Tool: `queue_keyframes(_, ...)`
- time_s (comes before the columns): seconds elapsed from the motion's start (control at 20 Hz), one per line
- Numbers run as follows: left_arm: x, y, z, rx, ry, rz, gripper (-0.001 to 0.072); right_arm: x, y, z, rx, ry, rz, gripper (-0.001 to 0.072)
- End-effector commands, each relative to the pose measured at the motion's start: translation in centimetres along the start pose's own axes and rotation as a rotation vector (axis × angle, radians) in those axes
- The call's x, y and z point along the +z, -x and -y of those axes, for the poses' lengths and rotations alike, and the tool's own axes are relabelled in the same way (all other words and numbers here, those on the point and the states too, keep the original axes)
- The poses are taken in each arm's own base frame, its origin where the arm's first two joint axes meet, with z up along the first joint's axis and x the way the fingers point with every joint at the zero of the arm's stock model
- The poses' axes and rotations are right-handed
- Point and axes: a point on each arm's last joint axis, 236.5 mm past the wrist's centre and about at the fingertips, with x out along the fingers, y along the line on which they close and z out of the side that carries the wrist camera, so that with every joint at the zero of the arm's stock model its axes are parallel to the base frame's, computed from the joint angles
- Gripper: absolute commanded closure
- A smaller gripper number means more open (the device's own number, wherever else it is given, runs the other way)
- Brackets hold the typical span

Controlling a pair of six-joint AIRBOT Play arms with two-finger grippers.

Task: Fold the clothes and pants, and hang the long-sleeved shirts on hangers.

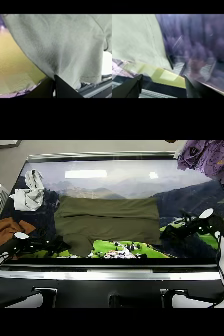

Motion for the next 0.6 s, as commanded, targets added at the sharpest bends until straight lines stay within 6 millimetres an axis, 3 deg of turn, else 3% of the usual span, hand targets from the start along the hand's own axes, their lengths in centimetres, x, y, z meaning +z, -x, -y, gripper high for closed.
queue_keyframes(0.0,-0.1,0.0,0.1,-0.002,0.0,-0.005,0.0686,-0.7,-2.5,-0.3,0.062,-0.024,0.006,0.0136)
queue_keyframes(0.15,-0.1,0.0,0.1,-0.002,0.0,-0.004,0.0686,-0.3,-3.4,0.1,0.06,-0.047,0.039,0.0174)
queue_keyframes(0.25,-0.1,0.0,0.1,-0.002,0.0,-0.004,0.0686,0.5,-3.3,-0.5,0.088,-0.044,0.076,0.0266)
queue_keyframes(0.3,-0.1,0.0,0.1,-0.002,0.001,-0.004,0.0686,1.2,-3.2,-0.8,0.103,-0.053,0.105,0.0277)
queue_keyframes(0.35,-0.1,0.0,0.1,-0.002,0.001,-0.004,0.0686,1.8,-3.1,-1.1,0.115,-0.061,0.129,0.0347)
queue_keyframes(0.5,0.3,0.6,0.2,-0.011,0.008,0.006,0.0687,2.3,-3.0,-1.8,0.147,-0.067,0.148,0.0684)
queue_keyframes(0.55,0.4,1.2,0.5,-0.024,0.01,0.005,0.0687,2.0,-2.9,-2.1,0.161,-0.068,0.136,0.0686)
